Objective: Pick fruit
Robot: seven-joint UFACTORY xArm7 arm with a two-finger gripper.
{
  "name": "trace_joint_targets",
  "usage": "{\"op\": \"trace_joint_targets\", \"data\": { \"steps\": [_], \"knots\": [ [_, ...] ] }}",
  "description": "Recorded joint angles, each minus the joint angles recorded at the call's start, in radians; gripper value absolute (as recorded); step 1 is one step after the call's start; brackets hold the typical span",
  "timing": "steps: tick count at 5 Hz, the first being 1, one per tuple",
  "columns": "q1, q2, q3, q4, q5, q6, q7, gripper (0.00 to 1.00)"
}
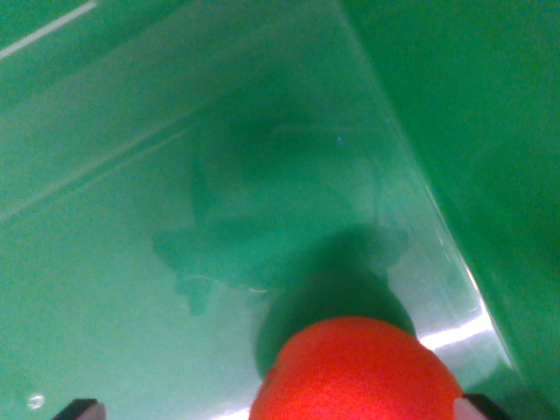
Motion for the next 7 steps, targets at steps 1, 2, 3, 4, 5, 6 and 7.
{"op": "trace_joint_targets", "data": {
  "steps": [1,2,3,4,5,6,7],
  "knots": [
    [-0.0095,0.007,-0.005,-0.029,-0.0017,-0.031,0.003,0.0],
    [-0.0095,0.007,-0.005,-0.029,-0.0017,-0.031,0.003,0.0],
    [-0.018,0.014,-0.009,-0.056,-0.0033,-0.059,0.006,0.0],
    [-0.018,0.014,-0.009,-0.056,-0.0033,-0.059,0.006,0.0],
    [-0.0253,0.02,-0.013,-0.079,-0.0046,-0.082,0.009,0.0],
    [-0.0253,0.02,-0.013,-0.079,-0.0046,-0.082,0.009,0.0],
    [-0.0309,0.024,-0.015,-0.096,-0.0056,-0.101,0.01,0.0]
  ]
}}
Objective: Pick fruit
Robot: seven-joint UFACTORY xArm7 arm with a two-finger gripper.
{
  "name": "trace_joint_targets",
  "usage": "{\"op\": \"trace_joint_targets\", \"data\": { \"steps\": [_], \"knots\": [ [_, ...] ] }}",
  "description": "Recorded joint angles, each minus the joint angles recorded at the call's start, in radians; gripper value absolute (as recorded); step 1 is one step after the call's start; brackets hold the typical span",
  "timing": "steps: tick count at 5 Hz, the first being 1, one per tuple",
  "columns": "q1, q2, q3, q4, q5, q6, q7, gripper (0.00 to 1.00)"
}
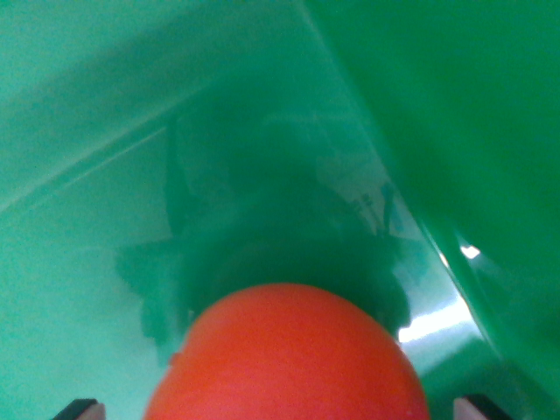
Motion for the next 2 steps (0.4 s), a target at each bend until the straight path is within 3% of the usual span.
{"op": "trace_joint_targets", "data": {
  "steps": [1,2],
  "knots": [
    [0.0,0.0,0.0,0.0,0.0,0.0,0.0,0.0],
    [-0.004,0.003,-0.002,-0.012,-0.0007,-0.013,0.001,0.0]
  ]
}}
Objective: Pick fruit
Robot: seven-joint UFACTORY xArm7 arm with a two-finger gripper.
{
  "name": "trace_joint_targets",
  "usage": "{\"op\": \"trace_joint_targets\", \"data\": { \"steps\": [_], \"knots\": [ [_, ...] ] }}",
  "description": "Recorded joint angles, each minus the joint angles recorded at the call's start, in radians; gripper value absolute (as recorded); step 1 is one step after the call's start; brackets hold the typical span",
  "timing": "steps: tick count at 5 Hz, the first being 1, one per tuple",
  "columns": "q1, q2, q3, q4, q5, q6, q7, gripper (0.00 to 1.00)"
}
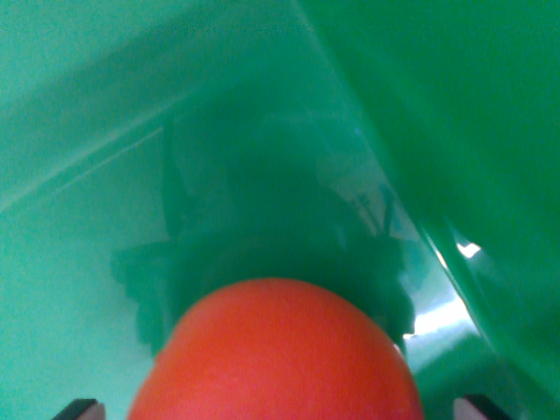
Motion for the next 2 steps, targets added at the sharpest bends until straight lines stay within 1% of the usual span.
{"op": "trace_joint_targets", "data": {
  "steps": [1,2],
  "knots": [
    [-0.0025,0.002,-0.001,-0.008,-0.0005,-0.008,0.001,1.0],
    [-0.0025,0.002,-0.001,-0.008,-0.0005,-0.008,0.001,1.0]
  ]
}}
